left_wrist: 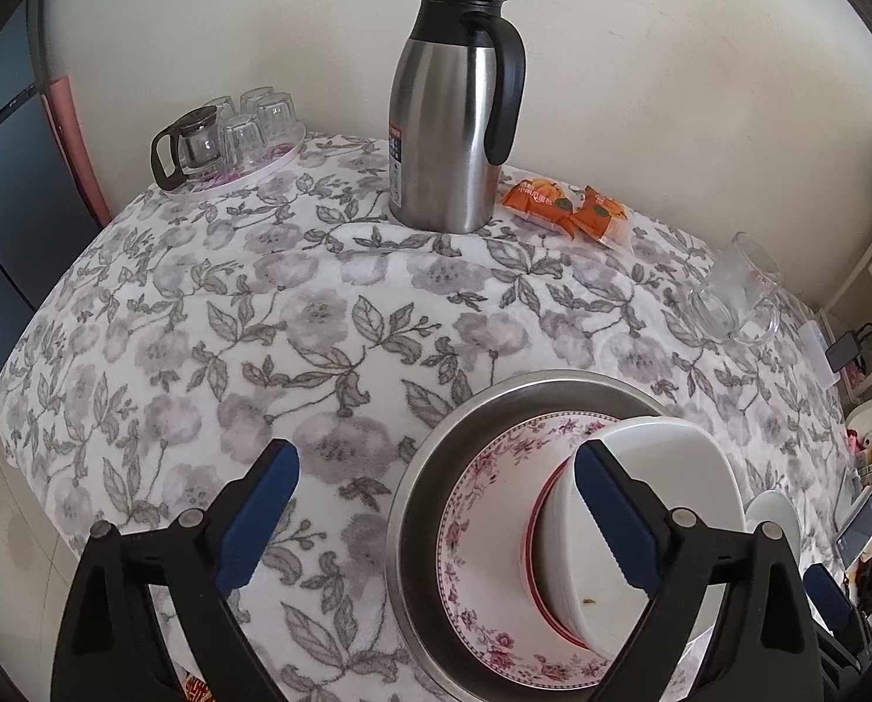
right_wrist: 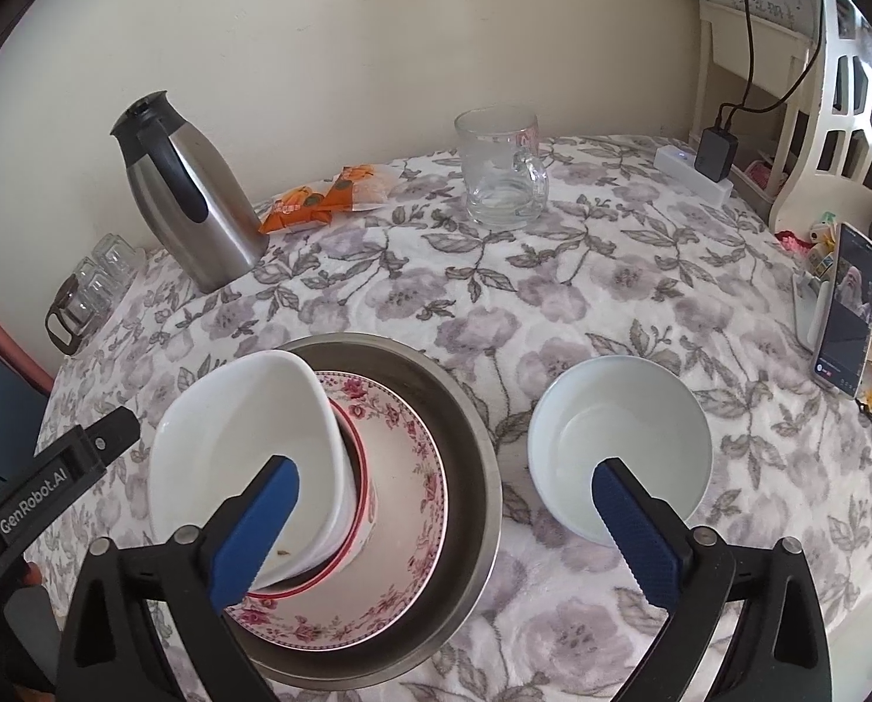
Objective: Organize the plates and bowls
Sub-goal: 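Move both grippers toward the plain white round bowl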
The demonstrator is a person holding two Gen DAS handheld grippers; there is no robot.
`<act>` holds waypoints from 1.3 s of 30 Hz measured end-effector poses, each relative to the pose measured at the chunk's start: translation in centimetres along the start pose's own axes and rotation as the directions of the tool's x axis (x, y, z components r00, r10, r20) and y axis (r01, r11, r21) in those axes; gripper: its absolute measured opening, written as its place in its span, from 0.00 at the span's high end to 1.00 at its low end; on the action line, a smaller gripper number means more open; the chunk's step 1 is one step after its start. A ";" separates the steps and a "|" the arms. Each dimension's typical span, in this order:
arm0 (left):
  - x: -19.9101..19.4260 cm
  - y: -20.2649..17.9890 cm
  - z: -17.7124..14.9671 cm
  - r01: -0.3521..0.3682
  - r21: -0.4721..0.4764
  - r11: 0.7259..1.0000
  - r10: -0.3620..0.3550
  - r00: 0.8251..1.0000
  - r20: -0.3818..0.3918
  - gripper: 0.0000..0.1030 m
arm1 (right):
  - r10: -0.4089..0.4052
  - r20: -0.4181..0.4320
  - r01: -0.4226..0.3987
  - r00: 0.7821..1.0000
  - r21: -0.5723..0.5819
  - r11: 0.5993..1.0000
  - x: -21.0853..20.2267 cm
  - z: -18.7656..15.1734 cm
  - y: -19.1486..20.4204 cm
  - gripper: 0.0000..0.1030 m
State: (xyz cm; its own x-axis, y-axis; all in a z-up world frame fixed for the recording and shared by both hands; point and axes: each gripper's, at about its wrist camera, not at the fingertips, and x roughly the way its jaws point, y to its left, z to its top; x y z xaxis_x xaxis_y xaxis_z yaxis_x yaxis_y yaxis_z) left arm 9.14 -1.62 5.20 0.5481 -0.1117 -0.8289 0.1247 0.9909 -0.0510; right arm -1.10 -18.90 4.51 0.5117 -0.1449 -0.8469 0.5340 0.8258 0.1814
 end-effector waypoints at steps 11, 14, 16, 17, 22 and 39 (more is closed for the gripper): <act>-1.8 -1.6 -0.1 0.044 0.002 0.999 -0.044 0.998 0.042 0.07 | 0.009 0.031 -0.010 0.999 0.030 0.999 -0.9 0.5 -3.1 0.00; -2.5 -2.8 -0.2 0.078 0.019 0.997 -0.079 0.995 0.064 0.07 | 0.010 0.040 -0.012 0.999 0.055 0.998 -1.2 0.7 -4.6 0.00; -3.1 -4.0 -0.4 0.097 0.049 0.994 -0.101 0.991 0.086 0.07 | 0.009 0.046 -0.013 0.999 0.078 0.997 -1.3 0.9 -5.7 0.00; -3.4 -4.8 -0.5 0.105 0.071 0.992 -0.112 0.989 0.096 0.07 | 0.007 0.048 -0.011 0.999 0.093 0.996 -1.4 0.9 -6.4 0.00; -4.4 -8.0 -0.9 0.141 0.140 0.980 -0.158 0.980 0.119 0.07 | -0.015 0.059 0.004 0.998 0.181 0.983 -1.7 0.9 -10.5 0.00; -4.6 -17.7 -3.5 0.291 0.317 0.903 -0.323 0.945 0.052 0.07 | -0.072 0.031 0.056 0.997 0.363 0.930 -1.1 -0.1 -20.0 0.00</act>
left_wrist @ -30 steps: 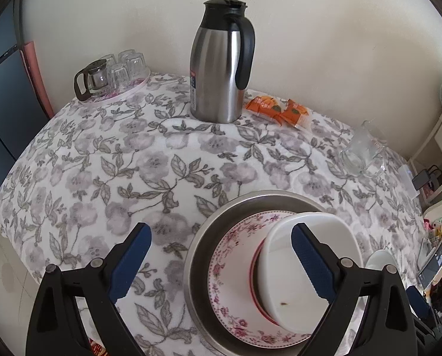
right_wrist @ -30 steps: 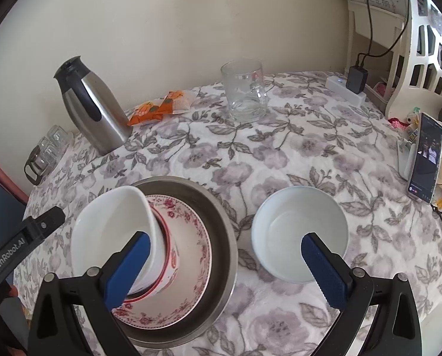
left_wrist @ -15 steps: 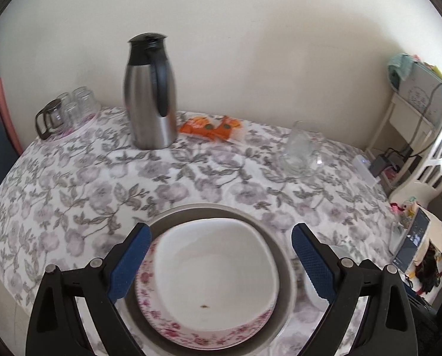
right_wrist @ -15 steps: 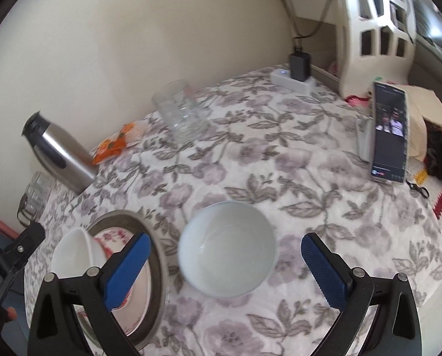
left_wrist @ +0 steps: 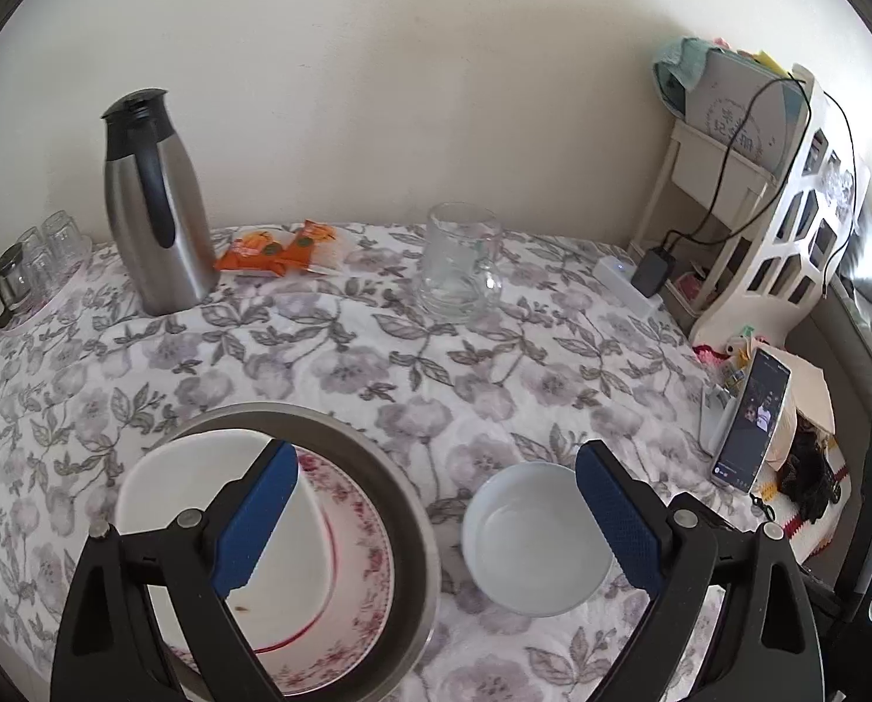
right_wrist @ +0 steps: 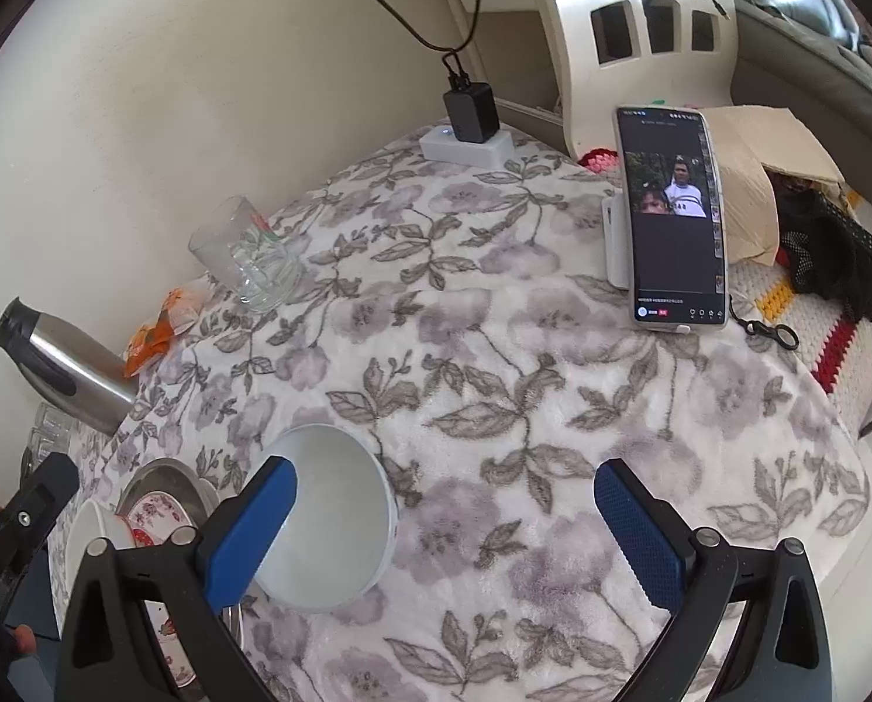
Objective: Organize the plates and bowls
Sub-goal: 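Move both grippers toward the plain white round bowl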
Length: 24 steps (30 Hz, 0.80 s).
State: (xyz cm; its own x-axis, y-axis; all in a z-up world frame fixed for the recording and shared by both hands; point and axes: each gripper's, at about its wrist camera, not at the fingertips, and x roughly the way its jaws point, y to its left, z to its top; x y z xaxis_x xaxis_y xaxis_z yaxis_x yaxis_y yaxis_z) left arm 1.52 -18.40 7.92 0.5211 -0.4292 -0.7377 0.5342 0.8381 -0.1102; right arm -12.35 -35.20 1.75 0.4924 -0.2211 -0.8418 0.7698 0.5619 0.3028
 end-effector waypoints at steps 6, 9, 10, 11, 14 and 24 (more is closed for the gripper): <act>2.1 -1.5 -0.2 -0.005 0.034 0.999 0.006 0.999 -0.044 0.07 | -0.013 -0.017 0.013 1.000 -0.004 1.000 0.8 -0.2 -0.2 0.00; 3.1 -1.6 -0.3 0.012 0.028 1.000 -0.010 0.997 -0.073 0.07 | -0.015 -0.034 0.015 0.999 -0.007 1.000 1.5 -0.5 -0.1 0.00; 3.5 -1.6 -0.4 0.016 0.027 1.000 -0.014 0.996 -0.083 0.07 | -0.017 -0.040 0.016 0.999 -0.009 1.000 1.7 -0.6 -0.1 0.00; 3.9 -1.6 -0.5 0.017 0.027 0.999 -0.015 0.996 -0.093 0.07 | -0.020 -0.046 0.019 0.999 -0.010 1.000 1.9 -0.6 -0.1 0.00; 4.9 -1.8 -0.7 0.028 0.035 0.999 -0.023 0.993 -0.117 0.07 | -0.026 -0.065 0.025 0.998 -0.016 1.000 2.6 -0.9 0.0 0.00; 7.5 -2.4 -1.4 0.042 0.066 0.997 -0.030 0.984 -0.178 0.16 | -0.038 -0.116 0.035 0.993 -0.024 0.999 4.3 -1.7 0.4 0.11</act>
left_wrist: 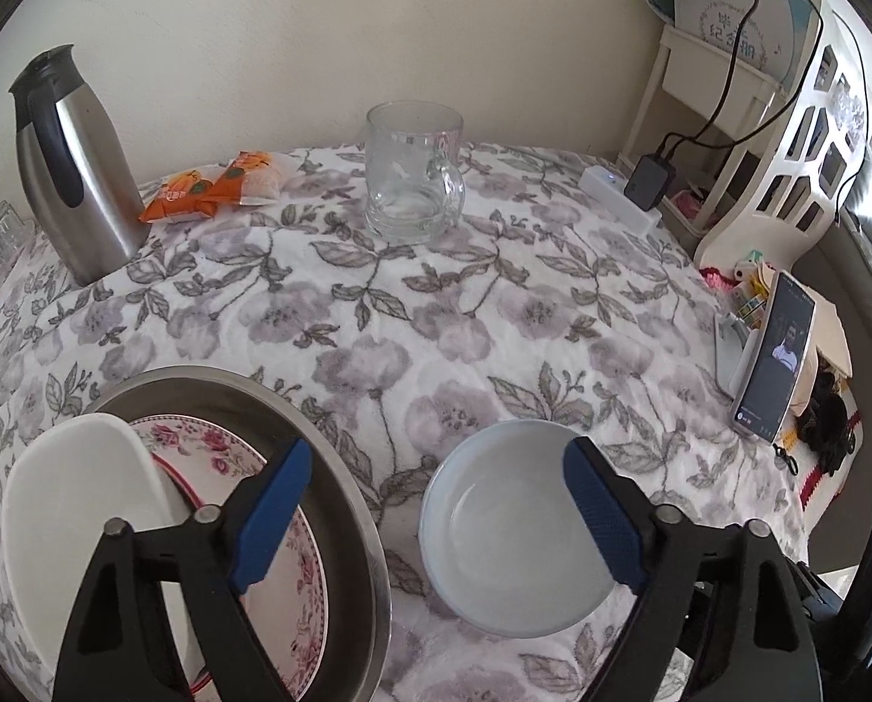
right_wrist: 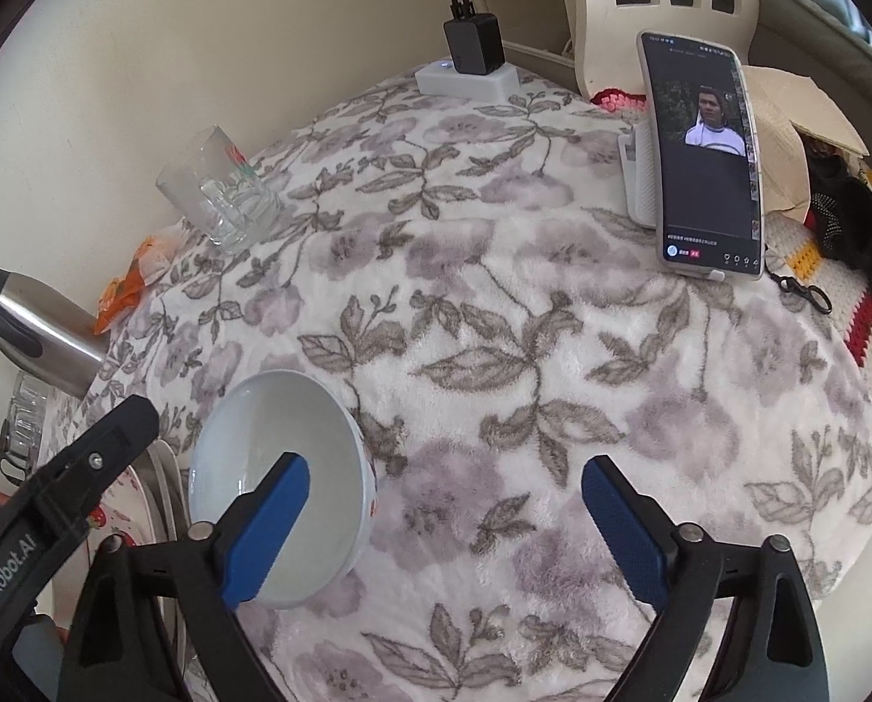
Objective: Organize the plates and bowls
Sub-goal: 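Move both grippers toward the plain white round bowl, then close both grippers on the rim of the white round bowl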
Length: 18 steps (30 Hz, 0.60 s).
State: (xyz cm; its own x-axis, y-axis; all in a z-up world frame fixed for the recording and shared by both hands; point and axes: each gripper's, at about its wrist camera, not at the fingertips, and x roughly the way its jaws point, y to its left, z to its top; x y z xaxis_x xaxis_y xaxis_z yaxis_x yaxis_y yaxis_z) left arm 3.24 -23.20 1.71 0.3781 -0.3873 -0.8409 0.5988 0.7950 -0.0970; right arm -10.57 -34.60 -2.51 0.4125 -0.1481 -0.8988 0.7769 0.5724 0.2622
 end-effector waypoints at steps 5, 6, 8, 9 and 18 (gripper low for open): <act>1.0 -0.3 -0.1 -0.035 0.026 0.999 0.035 0.999 -0.012 0.16 | 0.006 -0.030 -0.006 1.000 0.004 1.000 1.0 -0.4 0.3 0.22; 1.1 -0.3 -0.1 -0.042 0.032 0.999 0.042 0.999 -0.011 0.17 | 0.008 -0.034 -0.008 0.999 0.001 1.000 1.1 -0.5 0.4 0.25; 1.1 -0.3 0.0 -0.052 0.040 0.998 0.052 0.999 -0.004 0.18 | 0.009 -0.044 -0.009 0.999 -0.006 1.000 1.4 -0.6 0.7 0.29; 1.1 -0.4 0.0 -0.056 0.044 0.997 0.056 0.998 0.000 0.21 | 0.008 -0.047 -0.009 0.999 -0.008 1.000 1.5 -0.6 0.8 0.30; 1.3 -1.0 0.2 -0.018 0.072 0.997 0.018 1.000 -0.005 0.36 | -0.001 -0.070 0.000 0.998 -0.023 1.000 2.3 -1.0 1.4 0.37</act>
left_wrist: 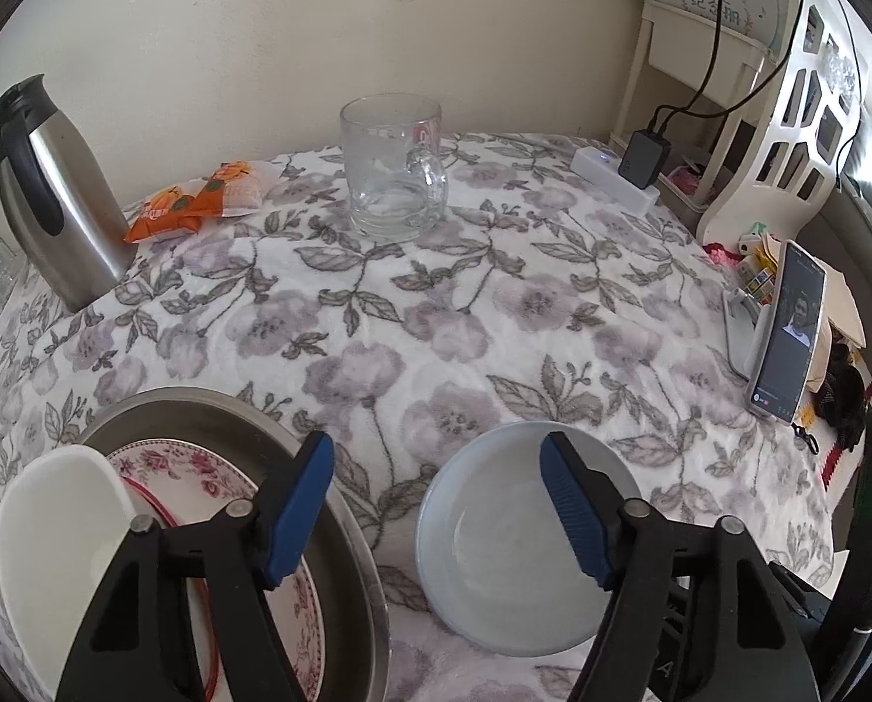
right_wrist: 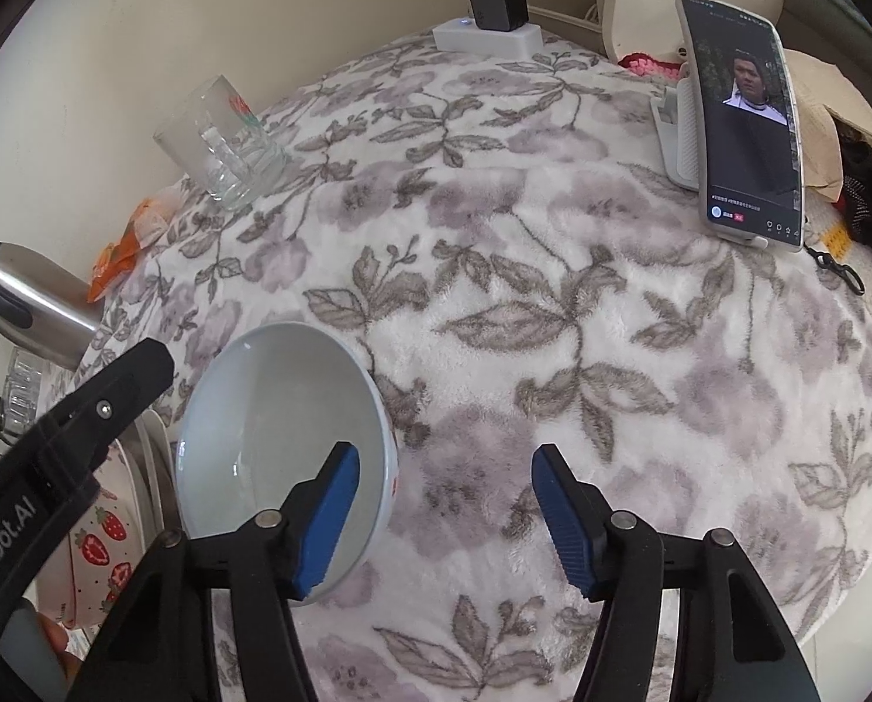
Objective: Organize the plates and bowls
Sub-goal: 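Close both grippers on the rim of the white round bowl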
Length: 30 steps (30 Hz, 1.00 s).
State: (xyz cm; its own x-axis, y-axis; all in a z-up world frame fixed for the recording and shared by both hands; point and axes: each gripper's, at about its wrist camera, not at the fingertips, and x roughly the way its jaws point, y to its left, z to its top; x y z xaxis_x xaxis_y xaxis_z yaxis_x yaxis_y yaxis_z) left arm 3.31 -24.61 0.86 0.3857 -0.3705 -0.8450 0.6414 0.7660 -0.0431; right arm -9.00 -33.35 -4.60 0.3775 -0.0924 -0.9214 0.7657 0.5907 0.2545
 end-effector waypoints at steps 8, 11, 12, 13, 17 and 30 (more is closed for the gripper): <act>1.8 -0.6 -0.6 0.018 0.018 1.000 -0.017 0.999 -0.051 0.42 | -0.006 -0.019 0.005 1.000 -0.006 1.000 0.6 -0.2 0.3 0.42; 2.9 -0.6 -1.1 0.006 0.021 1.000 -0.004 0.997 -0.081 0.43 | -0.002 -0.030 0.002 1.000 -0.002 1.000 0.9 -0.3 0.3 0.48; 3.2 -0.6 -1.2 0.007 0.021 1.000 -0.005 0.996 -0.086 0.44 | 0.001 -0.035 -0.001 0.999 0.002 1.000 1.0 -0.4 0.3 0.49; 3.4 -0.6 -1.3 0.008 0.021 1.000 -0.006 0.996 -0.092 0.45 | 0.006 -0.038 -0.006 0.999 0.004 1.000 1.1 -0.4 0.2 0.52; 4.1 -0.6 -1.6 0.018 0.014 1.000 -0.016 0.994 -0.106 0.55 | 0.020 -0.040 -0.020 0.999 0.000 1.000 1.3 -0.5 0.4 0.60; 5.3 0.1 -2.1 0.036 -0.006 0.999 -0.037 0.991 -0.127 0.75 | 0.082 -0.043 -0.082 0.996 0.012 0.997 2.1 -0.7 0.6 0.76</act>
State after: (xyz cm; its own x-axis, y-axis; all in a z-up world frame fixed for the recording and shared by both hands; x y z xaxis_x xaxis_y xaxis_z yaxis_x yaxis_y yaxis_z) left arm 4.03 -25.47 -4.76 0.2747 -0.3286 -0.9036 0.6506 0.7555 -0.0770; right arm -8.09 -32.63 -6.57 0.4162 -0.0089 -0.9092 0.7386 0.5865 0.3324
